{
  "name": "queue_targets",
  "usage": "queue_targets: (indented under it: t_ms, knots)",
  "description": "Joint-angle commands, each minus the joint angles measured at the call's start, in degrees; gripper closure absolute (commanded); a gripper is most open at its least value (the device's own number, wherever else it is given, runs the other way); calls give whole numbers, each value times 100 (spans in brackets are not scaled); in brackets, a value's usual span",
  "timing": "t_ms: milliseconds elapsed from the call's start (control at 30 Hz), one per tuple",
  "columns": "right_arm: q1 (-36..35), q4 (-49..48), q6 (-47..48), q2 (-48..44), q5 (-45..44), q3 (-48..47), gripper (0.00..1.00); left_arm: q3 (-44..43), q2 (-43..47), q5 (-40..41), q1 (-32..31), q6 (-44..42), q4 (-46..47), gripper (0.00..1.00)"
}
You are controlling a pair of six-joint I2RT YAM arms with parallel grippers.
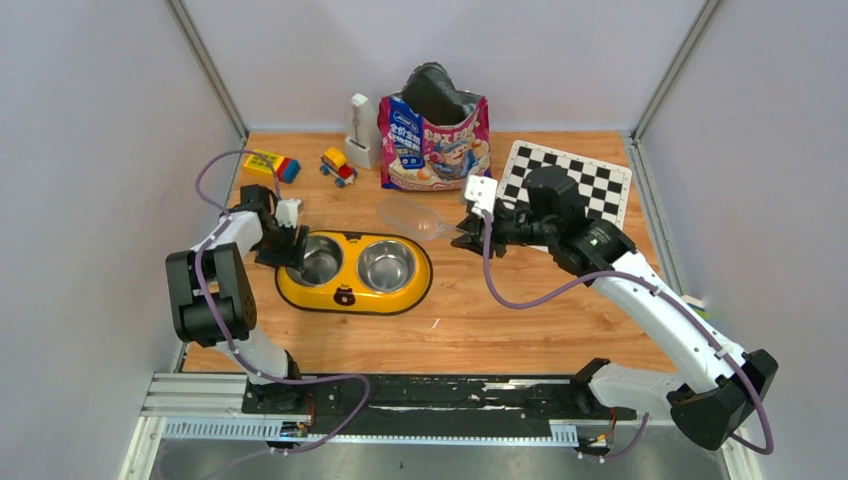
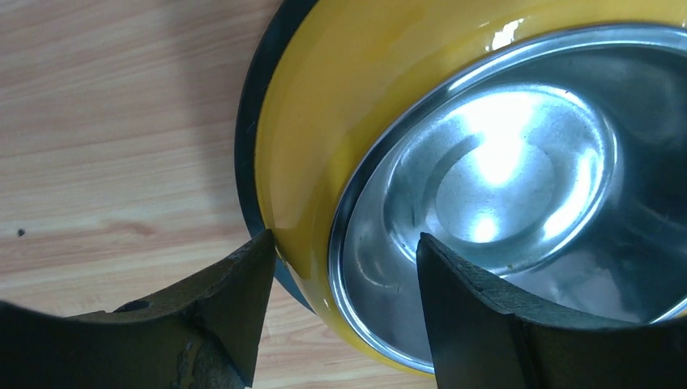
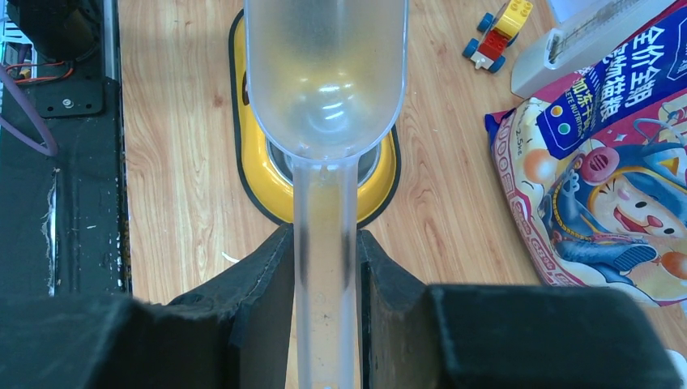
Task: Serve the pet food
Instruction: Move the pet food bowl to the center of the board.
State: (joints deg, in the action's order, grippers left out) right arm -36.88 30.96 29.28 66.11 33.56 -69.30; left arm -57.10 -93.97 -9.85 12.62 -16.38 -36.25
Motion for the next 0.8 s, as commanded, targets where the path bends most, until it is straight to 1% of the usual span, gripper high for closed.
queue_targets:
  t_ms: [0,67,167,333,433,600,767]
  knots:
    - [50,-298,37,-143,142,-34,100,93,214,-277,-499,307,-147,29]
    - [58,-286,97,-131,133,-16,100,119,271,-231,-709,313,-174,33]
    - [67,-257,247,-110,113,40,100,109,340,-117,-1027,277,-237,33]
    - [85,-323,674,70,80,397,100,-37,314,-260,-1540,202,-471,29]
    - [118,-419,750,536,71,504,100,-93,249,-369,-1860,110,-573,26]
    - [173,-474,715,1176,-68,392,100,-125,236,-516,-2311,-3,-643,23]
    - [418,-958,563,1124,-107,837,100,-207,250,-849,-2501,-99,-669,21]
